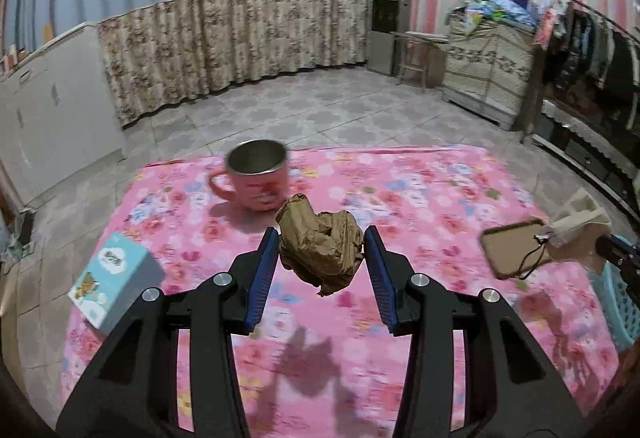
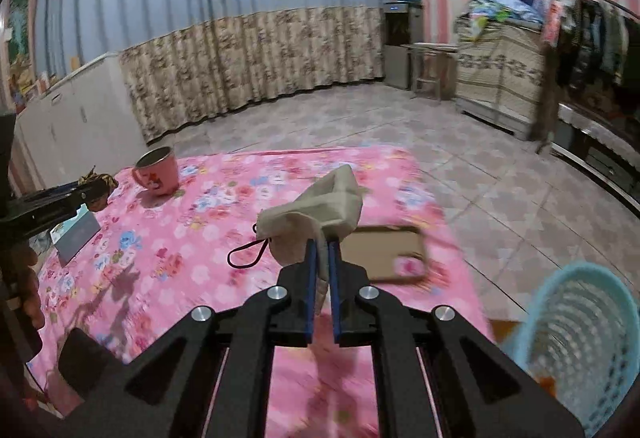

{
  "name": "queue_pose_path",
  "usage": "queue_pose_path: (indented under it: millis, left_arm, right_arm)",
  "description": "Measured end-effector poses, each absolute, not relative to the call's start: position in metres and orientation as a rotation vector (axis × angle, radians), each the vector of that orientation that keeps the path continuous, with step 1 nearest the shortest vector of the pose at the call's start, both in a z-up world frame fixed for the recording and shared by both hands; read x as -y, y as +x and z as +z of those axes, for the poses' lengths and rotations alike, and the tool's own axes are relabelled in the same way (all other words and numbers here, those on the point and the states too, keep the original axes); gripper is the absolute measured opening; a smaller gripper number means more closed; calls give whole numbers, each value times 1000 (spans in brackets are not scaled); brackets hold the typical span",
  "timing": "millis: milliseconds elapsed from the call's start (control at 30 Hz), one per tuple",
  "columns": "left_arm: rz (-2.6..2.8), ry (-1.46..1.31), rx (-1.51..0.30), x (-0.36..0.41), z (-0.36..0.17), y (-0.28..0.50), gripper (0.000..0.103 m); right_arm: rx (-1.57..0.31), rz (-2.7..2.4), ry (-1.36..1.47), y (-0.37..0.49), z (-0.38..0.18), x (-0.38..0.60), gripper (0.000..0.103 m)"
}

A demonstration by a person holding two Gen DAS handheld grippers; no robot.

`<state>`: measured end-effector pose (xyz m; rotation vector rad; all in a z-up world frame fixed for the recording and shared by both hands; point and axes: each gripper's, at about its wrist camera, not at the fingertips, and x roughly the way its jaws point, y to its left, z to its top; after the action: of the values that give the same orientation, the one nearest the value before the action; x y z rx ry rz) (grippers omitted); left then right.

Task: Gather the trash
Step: 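Carry paper and mask to the blue basket and open both tools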

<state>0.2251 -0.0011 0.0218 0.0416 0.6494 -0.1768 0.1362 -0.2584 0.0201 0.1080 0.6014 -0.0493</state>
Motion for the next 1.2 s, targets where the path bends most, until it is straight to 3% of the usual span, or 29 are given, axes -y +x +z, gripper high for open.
queue_pose_path:
  millis: [533,1200]
  left_arm:
    - [-463,114,-597,177,26,150,43]
    - [-726,253,-629,351,-5,99,43]
  right_arm:
    - [-583,-352,177,6,15,394,6]
    - [-572,-511,297,-34,-14,473,6]
